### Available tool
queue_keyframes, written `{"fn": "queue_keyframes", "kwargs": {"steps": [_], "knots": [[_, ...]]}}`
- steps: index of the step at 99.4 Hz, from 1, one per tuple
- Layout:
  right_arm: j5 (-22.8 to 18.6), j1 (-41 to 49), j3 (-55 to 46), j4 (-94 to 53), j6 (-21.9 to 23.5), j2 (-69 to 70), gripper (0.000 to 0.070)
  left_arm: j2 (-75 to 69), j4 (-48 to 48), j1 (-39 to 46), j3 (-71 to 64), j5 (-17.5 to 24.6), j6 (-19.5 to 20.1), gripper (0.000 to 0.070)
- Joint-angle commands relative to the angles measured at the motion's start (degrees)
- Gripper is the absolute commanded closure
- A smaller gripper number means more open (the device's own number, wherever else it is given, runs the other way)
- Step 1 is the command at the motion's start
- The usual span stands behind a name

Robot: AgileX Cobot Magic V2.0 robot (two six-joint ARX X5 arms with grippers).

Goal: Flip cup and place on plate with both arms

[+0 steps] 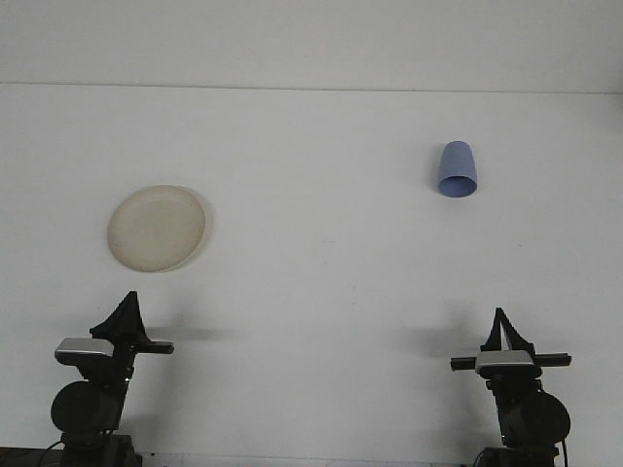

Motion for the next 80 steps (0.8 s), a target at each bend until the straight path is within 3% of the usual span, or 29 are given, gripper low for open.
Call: {"fn": "queue_keyframes", "kwargs": {"steps": [1, 70, 74, 80], "knots": [[0.0, 0.0, -0.1, 0.6, -0.2, 0.0, 0.0698, 0.0, 0.6, -0.1, -1.1, -0.1, -0.5, 0.0685], [-0.2, 0.0, -0.1, 1.2, 0.5, 0.0, 0.0698, 0.0, 0.6, -0.1, -1.1, -0.1, -0.5, 0.0686], [-0.4, 0.0, -0.1, 2.0, 2.1, 0.0, 0.0698, 0.0, 0.6, -0.1, -1.1, -0.1, -0.5, 0.0685], [-0.8, 0.0, -0.1, 2.8, 8.1, 0.0, 0.0698, 0.0, 0.6, -0.1, -1.1, -0.1, -0.5, 0.0685]]}}
